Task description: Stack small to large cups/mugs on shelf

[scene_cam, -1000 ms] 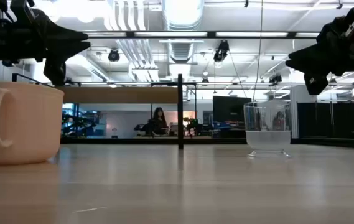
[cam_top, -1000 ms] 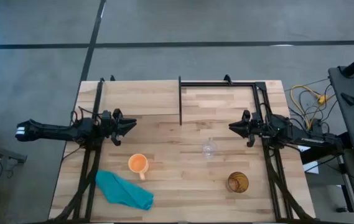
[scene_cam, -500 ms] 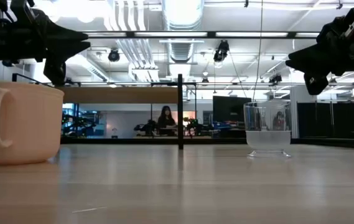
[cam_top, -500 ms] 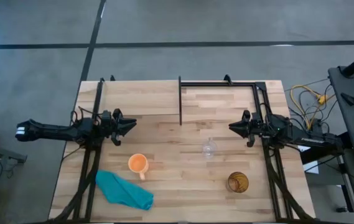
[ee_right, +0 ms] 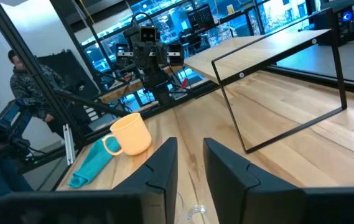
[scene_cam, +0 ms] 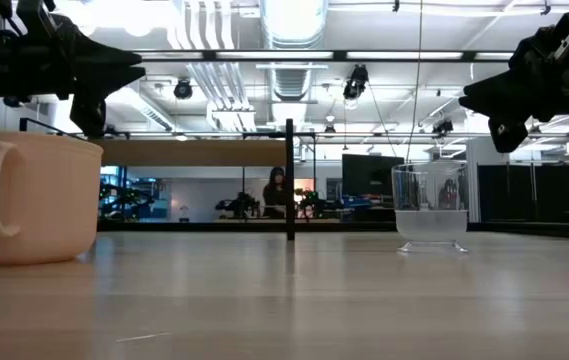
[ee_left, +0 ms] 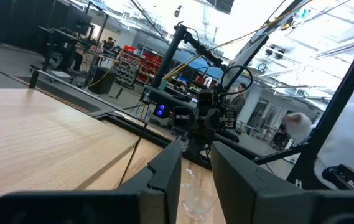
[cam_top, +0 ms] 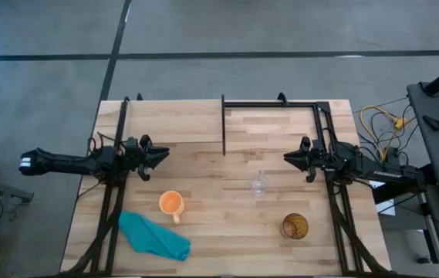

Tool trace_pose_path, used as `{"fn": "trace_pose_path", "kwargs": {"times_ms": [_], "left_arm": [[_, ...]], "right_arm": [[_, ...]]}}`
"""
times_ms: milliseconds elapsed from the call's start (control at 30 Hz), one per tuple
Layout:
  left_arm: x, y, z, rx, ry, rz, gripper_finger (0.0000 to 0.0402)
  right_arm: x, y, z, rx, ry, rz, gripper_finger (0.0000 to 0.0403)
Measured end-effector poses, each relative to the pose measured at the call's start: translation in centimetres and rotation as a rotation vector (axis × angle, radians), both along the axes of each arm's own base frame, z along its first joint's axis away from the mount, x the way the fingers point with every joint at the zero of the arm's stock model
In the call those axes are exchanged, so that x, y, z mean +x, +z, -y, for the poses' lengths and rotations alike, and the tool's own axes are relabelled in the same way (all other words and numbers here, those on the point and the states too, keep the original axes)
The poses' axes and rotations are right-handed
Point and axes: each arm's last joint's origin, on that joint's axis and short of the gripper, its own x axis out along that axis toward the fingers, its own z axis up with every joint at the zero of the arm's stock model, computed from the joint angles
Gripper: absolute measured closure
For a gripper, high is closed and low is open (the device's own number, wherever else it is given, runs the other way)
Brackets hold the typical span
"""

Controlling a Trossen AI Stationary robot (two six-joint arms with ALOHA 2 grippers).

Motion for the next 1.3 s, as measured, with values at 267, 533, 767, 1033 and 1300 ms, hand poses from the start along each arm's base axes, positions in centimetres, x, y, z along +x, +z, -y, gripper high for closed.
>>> {"fn": "trace_pose_path", "kwargs": {"times_ms": [267, 533, 767, 1033, 1300], "left_arm": [[0.0, 0.0, 0.0, 0.0, 0.0, 0.0, 0.0327], [0.0, 0.0, 0.0, 0.0, 0.0, 0.0, 0.0327], [0.0, 0.0, 0.0, 0.0, 0.0, 0.0, 0.0327], [0.0, 0.0, 0.0, 0.0, 0.0, 0.0, 0.0327], [0.0, 0.0, 0.0, 0.0, 0.0, 0.0, 0.0327]], "right_arm": [[0.0, -0.01, 0.0, 0.0, 0.0, 0.0, 0.0328], [0.0, -0.01, 0.0, 0.0, -0.001, 0.0, 0.033], [0.0, -0.01, 0.0, 0.0, 0.0, -0.001, 0.0334], [0.0, -0.01, 0.0, 0.0, -0.001, 0.0, 0.0326], [0.0, 0.29, 0.0, 0.002, 0.0, 0.031, 0.0326]]}}
